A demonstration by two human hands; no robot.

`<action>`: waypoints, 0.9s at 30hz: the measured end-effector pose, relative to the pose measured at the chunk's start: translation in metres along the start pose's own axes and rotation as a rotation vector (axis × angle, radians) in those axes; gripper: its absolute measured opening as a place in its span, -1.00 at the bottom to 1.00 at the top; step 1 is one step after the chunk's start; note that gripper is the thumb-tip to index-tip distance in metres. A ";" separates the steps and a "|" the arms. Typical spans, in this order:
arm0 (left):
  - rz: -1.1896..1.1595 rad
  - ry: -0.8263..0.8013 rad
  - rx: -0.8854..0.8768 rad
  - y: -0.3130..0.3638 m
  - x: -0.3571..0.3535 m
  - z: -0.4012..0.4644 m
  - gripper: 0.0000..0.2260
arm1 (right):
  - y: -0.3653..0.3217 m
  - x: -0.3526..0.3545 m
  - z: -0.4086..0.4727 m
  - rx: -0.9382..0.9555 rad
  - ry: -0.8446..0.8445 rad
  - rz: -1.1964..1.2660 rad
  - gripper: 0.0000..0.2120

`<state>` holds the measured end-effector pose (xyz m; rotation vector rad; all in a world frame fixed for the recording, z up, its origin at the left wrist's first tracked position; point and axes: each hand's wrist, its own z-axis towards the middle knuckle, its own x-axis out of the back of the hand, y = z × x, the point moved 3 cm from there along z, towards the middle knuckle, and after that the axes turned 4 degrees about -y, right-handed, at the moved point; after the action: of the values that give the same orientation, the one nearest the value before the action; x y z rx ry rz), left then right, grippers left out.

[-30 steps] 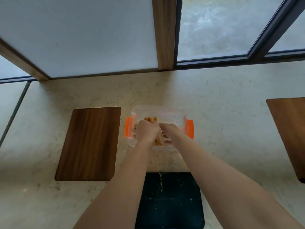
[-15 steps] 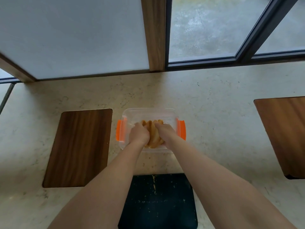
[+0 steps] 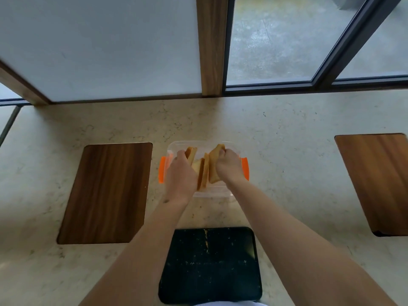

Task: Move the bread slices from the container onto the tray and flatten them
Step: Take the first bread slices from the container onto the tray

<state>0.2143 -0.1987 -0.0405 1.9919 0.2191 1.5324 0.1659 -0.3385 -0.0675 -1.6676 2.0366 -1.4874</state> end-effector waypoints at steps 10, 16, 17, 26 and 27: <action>-1.050 -0.097 0.277 -0.039 0.047 -0.129 -0.72 | 0.044 0.064 -0.145 -0.102 -0.121 0.941 -0.80; -1.343 -0.207 0.746 -0.129 0.001 -0.192 -0.56 | 0.141 0.019 -0.202 -0.479 -0.337 0.940 -0.70; -1.322 -0.209 0.780 -0.140 -0.007 -0.204 -0.57 | 0.155 0.011 -0.208 -0.537 -0.330 0.934 -0.72; -1.013 -0.212 0.711 -0.180 -0.006 -0.243 -0.76 | 0.173 -0.033 -0.206 -0.409 -0.307 0.447 -0.87; -1.000 -0.205 0.703 -0.181 -0.003 -0.243 -0.78 | 0.168 -0.036 -0.203 -0.349 -0.321 0.357 -0.91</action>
<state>0.0308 0.0333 -0.1082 1.9563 1.5583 0.6137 -0.0606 -0.2038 -0.1025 -1.4212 2.3352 -0.7350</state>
